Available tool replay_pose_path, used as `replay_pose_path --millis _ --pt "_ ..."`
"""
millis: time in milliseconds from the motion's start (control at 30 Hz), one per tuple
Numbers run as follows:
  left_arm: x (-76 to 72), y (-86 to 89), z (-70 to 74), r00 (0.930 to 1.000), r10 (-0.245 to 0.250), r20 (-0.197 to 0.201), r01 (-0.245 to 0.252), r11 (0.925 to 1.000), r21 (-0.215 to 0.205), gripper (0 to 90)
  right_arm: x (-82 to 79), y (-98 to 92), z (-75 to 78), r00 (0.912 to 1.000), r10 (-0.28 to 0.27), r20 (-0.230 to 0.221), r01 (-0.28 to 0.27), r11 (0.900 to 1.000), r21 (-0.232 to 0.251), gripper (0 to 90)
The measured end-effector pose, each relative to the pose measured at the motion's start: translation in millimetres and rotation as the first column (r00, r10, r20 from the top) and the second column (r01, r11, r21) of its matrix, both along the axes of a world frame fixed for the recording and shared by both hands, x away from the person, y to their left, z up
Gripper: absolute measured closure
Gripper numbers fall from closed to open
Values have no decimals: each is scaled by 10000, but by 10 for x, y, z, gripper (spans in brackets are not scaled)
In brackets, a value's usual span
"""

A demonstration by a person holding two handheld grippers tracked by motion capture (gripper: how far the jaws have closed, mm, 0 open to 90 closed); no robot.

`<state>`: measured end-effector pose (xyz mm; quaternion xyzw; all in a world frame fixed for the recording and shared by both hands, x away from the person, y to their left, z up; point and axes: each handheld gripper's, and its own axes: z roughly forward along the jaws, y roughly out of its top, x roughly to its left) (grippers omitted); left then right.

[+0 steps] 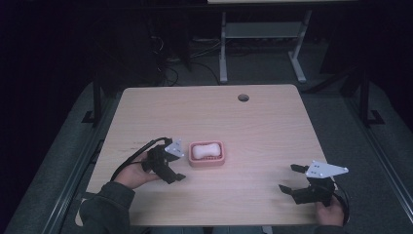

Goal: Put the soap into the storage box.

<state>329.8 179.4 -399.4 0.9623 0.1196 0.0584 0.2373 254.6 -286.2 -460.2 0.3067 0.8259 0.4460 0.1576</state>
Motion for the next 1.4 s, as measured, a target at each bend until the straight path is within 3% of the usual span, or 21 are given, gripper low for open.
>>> replay_pose_path --millis 700,967,1400 --pt "-138 260 -155 9990 412 -172 -413 9991 -62 241 7 27 -12 10000 7 -46 -7 9999 -113 135" --pt "-247 322 -208 9983 568 -89 -570 9981 -232 241 11 51 -15 9999 62 -80 -64 9998 -162 135" --pt "-435 455 -367 9969 784 -58 -784 9969 -94 241 14 67 -14 9999 109 -88 -111 9998 -194 135"
